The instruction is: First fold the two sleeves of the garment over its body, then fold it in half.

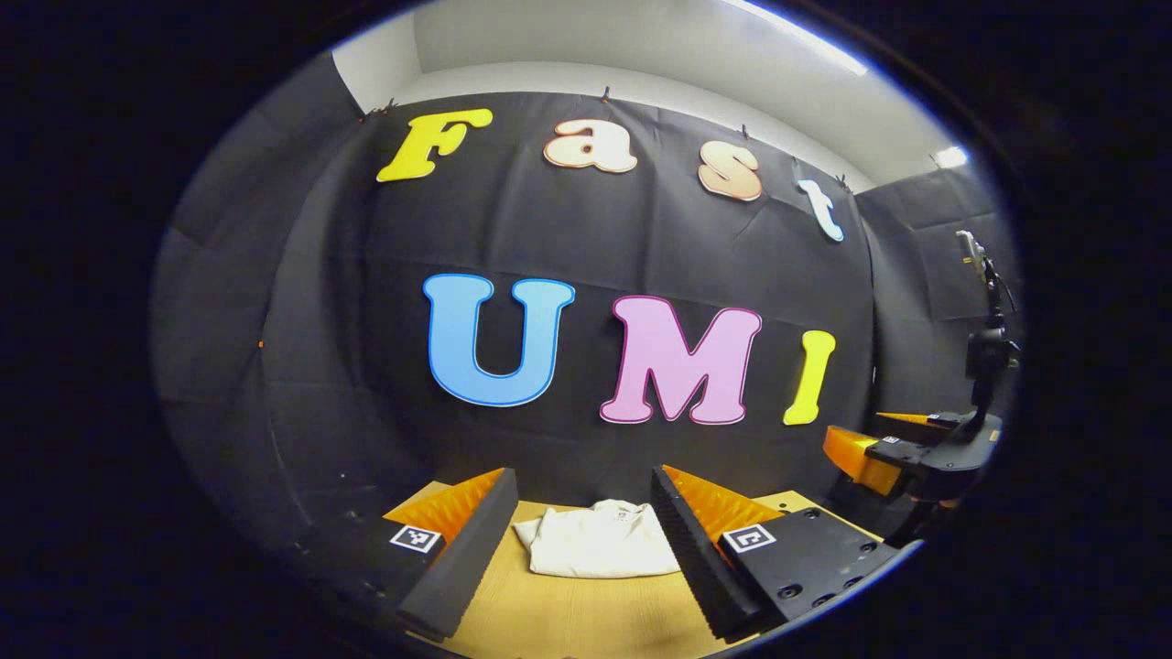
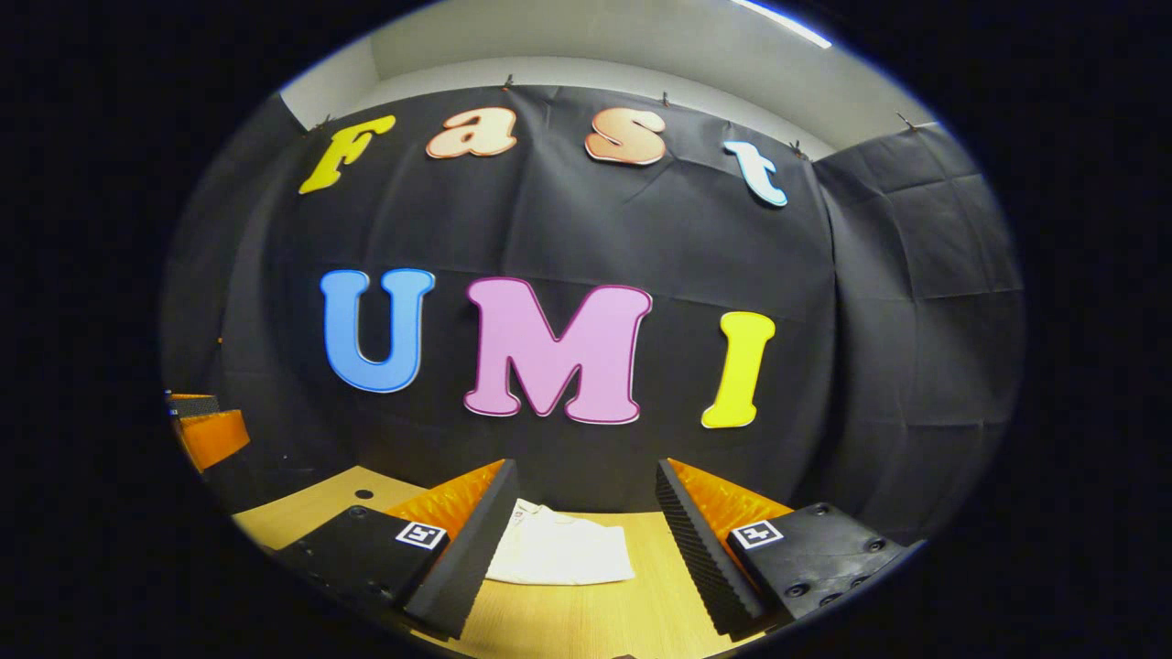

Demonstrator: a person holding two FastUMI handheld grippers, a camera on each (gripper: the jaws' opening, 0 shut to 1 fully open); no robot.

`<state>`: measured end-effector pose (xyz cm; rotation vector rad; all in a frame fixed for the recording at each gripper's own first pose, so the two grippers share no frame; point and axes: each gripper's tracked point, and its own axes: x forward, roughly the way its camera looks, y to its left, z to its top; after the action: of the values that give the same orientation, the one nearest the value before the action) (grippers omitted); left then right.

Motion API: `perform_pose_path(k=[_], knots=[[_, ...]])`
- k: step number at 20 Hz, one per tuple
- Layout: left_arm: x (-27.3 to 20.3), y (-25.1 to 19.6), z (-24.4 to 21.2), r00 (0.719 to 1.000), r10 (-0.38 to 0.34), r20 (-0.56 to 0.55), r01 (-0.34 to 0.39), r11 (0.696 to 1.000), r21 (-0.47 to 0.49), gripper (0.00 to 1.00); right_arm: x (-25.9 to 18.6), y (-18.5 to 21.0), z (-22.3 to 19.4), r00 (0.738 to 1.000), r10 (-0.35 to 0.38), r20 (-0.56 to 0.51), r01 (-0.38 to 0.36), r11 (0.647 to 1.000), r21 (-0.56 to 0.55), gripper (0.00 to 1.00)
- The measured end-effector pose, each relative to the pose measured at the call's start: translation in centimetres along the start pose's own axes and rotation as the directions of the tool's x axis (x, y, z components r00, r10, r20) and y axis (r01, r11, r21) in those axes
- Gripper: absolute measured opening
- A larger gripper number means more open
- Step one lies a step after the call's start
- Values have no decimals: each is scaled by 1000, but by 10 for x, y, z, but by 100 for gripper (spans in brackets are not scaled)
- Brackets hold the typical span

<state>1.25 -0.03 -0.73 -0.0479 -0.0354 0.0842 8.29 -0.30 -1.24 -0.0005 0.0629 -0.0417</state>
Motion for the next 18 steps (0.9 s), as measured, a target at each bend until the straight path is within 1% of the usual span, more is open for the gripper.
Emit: perform_pose_path(k=[1, 3, 4, 5, 8, 10, 13, 16, 18], knots=[[-12, 0, 3, 1000, -6, 12, 6, 1000, 6, 96, -13, 9, 5, 1000, 24, 9, -24, 1000, -5, 96], [-34, 6, 6, 1000, 4, 19, -4, 1000, 30, 96, -39, 20, 9, 998, 55, 21, -54, 998, -29, 96], [-44, 7, 7, 1000, 5, 29, -6, 999, 36, 100, -51, 25, 10, 997, 65, 29, -64, 997, -39, 96], [-51, 3, 7, 1000, -2, 23, 1, 999, 42, 96, -61, 30, 9, 996, 82, 33, -81, 996, -47, 96], [-68, 2, 3, 1000, 10, 9, -10, 999, 52, 96, -85, 32, 1, 995, 92, 24, -91, 995, -33, 96], [-74, 1, 5, 1000, 7, 7, -8, 998, 61, 96, -89, 31, 4, 995, 99, 34, -99, 995, 2, 96], [-74, 6, 8, 1000, 16, 2, -16, 998, 56, 96, -82, 27, 6, 994, 103, 23, -104, 993, 56, 96], [-72, 13, 9, 999, 46, -8, -45, 996, 75, 96, -69, 27, 14, 994, 108, 17, -109, 992, 62, 96], [-74, 15, 16, 998, 59, 11, -59, 993, 103, 96, -74, 23, 17, 993, 117, 28, -118, 992, 47, 96]])
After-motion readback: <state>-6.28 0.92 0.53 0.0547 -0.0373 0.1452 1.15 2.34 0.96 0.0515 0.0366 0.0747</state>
